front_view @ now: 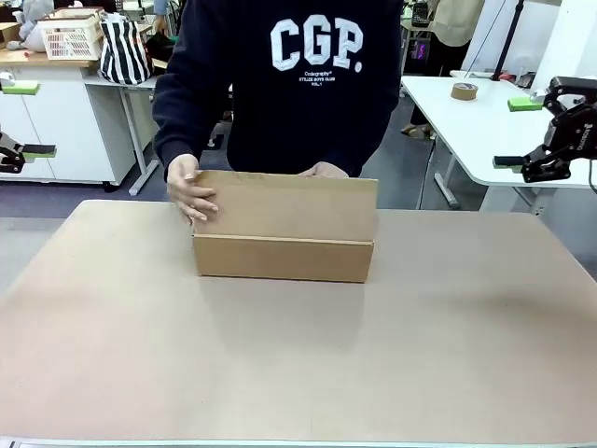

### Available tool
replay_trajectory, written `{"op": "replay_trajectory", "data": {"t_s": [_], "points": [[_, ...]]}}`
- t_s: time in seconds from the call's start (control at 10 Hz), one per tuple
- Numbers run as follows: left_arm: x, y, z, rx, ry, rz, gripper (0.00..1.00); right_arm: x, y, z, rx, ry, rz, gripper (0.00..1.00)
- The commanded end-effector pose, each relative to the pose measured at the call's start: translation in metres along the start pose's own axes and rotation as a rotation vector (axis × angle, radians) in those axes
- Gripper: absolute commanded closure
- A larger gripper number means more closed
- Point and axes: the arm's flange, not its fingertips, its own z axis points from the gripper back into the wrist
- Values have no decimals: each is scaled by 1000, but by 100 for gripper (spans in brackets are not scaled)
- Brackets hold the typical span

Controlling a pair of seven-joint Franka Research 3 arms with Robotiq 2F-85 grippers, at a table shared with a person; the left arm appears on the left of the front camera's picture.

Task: Pack the gift set into the box.
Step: Press and hold the closed box until the human finishes sealing it.

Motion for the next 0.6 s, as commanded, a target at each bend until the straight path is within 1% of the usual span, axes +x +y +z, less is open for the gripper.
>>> {"op": "replay_trajectory", "data": {"t_s": [0.0, 0.5], "points": [[0, -5, 0, -19, -3, 7, 0, -1, -2, 4, 7, 7, 12, 0], [0, -5, 0, -19, -3, 7, 0, -1, -2, 4, 7, 7, 12, 0]]}}
